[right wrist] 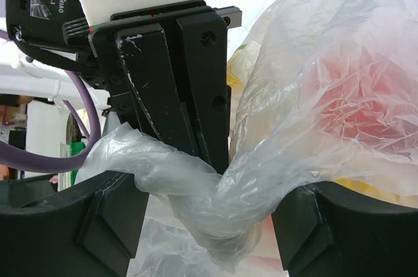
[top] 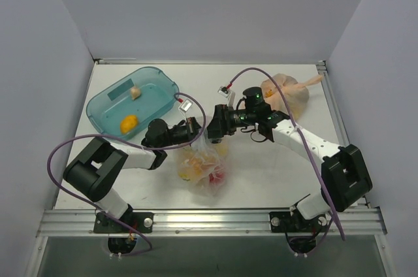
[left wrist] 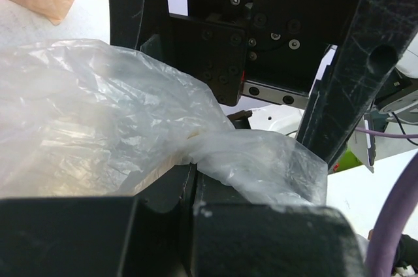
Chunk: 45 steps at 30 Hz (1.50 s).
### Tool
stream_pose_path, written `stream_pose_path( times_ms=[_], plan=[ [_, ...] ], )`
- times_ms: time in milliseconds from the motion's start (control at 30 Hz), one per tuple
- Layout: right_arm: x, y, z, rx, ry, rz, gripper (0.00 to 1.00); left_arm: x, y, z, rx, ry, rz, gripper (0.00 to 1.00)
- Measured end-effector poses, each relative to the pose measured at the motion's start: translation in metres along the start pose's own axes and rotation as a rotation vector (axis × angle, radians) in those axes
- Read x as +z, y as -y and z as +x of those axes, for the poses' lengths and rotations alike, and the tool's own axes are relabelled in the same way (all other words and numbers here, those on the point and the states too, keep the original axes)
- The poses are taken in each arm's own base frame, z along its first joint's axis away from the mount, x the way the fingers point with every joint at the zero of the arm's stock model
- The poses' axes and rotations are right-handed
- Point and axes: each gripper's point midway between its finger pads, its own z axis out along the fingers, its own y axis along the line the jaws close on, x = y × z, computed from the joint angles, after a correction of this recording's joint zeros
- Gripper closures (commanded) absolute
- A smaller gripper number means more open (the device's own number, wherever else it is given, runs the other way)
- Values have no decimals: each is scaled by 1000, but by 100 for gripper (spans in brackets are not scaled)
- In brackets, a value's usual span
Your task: Place the fake fruits into the plastic bag and tie a complex knot
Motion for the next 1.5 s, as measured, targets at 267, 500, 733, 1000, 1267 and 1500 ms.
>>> stream_pose_path(
  times_ms=[267, 500, 733, 1000, 1267, 1500],
  plan=[
    [-4, 7, 10, -65, -32, 5, 30, -7, -2, 13, 14, -40, 11, 100],
    [-42, 10, 22, -151, -61, 69, 30, -11, 0, 23, 21, -87, 28, 100],
    [-65, 1, 30, -209, -69, 92, 66, -12, 2, 27, 21, -106, 37, 100],
    [-60, 12, 41, -168, -120, 93, 100, -12, 3, 30, 20, -119, 44, 100],
    [-58, 9, 50, -170, -142, 63, 100, -11, 4, 30, 21, -121, 45, 100],
    [-60, 11, 72, -165, -186, 48, 100, -11, 4, 30, 21, -121, 45, 100]
  ],
)
